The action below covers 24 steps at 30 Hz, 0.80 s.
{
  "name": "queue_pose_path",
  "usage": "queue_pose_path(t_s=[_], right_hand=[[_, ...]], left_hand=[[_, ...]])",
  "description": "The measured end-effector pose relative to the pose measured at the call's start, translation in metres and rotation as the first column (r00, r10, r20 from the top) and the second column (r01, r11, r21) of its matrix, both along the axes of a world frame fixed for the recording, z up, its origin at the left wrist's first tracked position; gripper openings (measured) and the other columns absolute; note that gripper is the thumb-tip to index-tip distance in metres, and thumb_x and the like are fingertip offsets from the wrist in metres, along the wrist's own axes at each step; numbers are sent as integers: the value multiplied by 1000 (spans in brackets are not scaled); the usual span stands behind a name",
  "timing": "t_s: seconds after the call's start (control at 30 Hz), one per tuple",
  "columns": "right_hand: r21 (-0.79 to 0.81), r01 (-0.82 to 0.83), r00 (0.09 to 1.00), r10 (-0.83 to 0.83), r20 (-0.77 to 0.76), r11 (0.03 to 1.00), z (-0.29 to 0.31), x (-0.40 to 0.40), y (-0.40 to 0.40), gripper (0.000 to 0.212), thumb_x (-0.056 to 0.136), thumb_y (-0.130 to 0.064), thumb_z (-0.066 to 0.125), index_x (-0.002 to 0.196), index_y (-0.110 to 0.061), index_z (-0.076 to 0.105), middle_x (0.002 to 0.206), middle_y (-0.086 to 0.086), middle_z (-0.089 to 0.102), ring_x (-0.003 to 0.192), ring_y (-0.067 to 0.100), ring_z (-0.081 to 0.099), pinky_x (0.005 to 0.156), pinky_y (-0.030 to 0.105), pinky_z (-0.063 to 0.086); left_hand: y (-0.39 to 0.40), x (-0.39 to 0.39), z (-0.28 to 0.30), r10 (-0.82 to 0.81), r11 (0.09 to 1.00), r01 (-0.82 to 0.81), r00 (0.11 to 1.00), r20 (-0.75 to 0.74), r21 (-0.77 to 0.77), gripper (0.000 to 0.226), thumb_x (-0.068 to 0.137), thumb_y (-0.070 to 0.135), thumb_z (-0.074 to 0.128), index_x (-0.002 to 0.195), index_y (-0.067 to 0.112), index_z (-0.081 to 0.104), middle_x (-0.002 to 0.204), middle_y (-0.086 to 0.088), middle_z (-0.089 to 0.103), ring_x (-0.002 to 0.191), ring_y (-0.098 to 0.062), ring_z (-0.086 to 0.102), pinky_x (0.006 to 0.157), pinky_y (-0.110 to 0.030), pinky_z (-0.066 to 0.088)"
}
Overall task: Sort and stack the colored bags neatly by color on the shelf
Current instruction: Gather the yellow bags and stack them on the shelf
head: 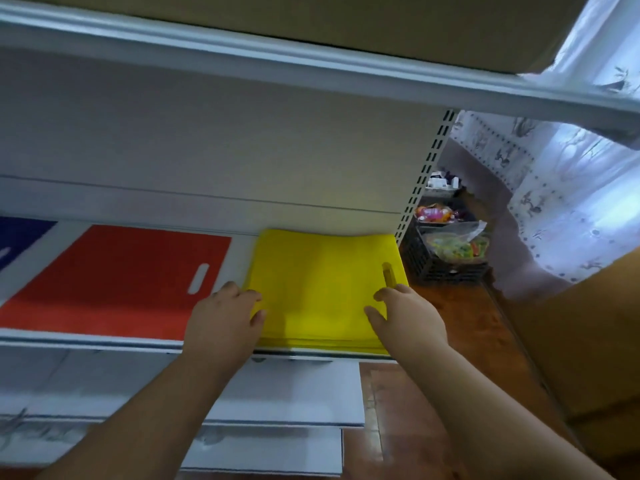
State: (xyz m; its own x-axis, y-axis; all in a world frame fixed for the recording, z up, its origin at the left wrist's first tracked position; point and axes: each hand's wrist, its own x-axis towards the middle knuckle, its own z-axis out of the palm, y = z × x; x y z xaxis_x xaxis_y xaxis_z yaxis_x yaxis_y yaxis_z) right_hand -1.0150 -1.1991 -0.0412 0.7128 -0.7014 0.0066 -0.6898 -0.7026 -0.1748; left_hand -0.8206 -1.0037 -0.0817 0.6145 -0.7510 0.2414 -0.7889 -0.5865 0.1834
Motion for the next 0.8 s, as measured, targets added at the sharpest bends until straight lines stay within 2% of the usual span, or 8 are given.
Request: queue_pose_path(t_s=[0.1, 0.23, 0.3, 0.37, 0.5, 0.63, 0.73, 0.8], right_hand=[[39, -127, 988, 123, 95, 991, 9, 29, 24, 41, 97, -48, 49, 132, -27, 56, 129, -2, 52, 102, 18, 63, 84, 35, 53], [23, -290, 940, 280, 194, 957, 25, 81, 73, 45, 95, -41, 54, 138, -28, 49, 136, -2, 44, 105, 22, 61, 83, 33, 49], [10, -368, 904, 355, 238, 930, 34, 114, 106, 46, 94, -39, 55, 138, -27, 48, 134, -1, 45, 108, 22, 58, 84, 33, 47], [17, -456, 848, 429, 310, 890, 41, 150, 150, 40, 94, -41, 56, 131, -26, 52, 116, -3, 55, 101, 18, 58, 84, 33, 47], [63, -611, 749, 550, 369, 789, 48, 223, 259, 39, 97, -48, 48, 130, -27, 47, 84, -11, 57, 85, 15, 60, 78, 37, 48], [68, -736, 627, 640, 445, 673, 46, 298, 373, 44, 98, -42, 49, 139, -27, 42, 95, -8, 59, 87, 16, 57, 71, 32, 42], [93, -797, 567, 686, 455, 597, 45, 343, 454, 45, 96, -37, 53, 139, -28, 43, 98, -9, 56, 86, 11, 53, 73, 32, 42], [121, -829, 535, 712, 455, 546, 49, 366, 499, 44, 96, -37, 53, 138, -30, 43, 94, -10, 56, 85, 11, 55, 76, 36, 48]], left_hand=[[21, -1, 3, -69, 992, 69, 998, -2, -101, 35, 73, 25, 83, 106, 20, 73, 82, -3, 61, 62, -27, 63, 54, -32, 49], [75, 12, 7, -40, 970, 14, 994, -102, -244, 45, 77, 25, 78, 120, 26, 65, 80, 9, 61, 64, -16, 62, 53, -27, 46], [117, 24, 11, 49, 961, -94, 984, -171, -261, 46, 84, 30, 70, 129, 32, 58, 77, 14, 62, 60, -9, 56, 54, -26, 44], [168, 40, 11, 165, 953, -218, 956, -243, -212, 50, 91, 38, 62, 138, 40, 45, 79, 16, 62, 58, -4, 51, 55, -28, 46], [295, 73, 8, 328, 916, -361, 926, -188, -178, 47, 93, 49, 51, 139, 46, 40, 81, 19, 62, 65, -5, 56, 58, -28, 49], [414, 103, 15, 461, 860, -475, 880, -118, -185, 49, 91, 60, 34, 133, 41, 50, 104, 18, 62, 77, -5, 64, 63, -27, 51], [491, 112, 26, 579, 786, -594, 804, -133, -168, 45, 95, 54, 44, 137, 41, 47, 120, 14, 57, 88, -10, 65, 67, -27, 49], [533, 119, 34, 647, 725, -668, 744, -167, -168, 44, 95, 49, 51, 138, 43, 44, 111, 16, 59, 89, -9, 63, 66, -23, 42]])
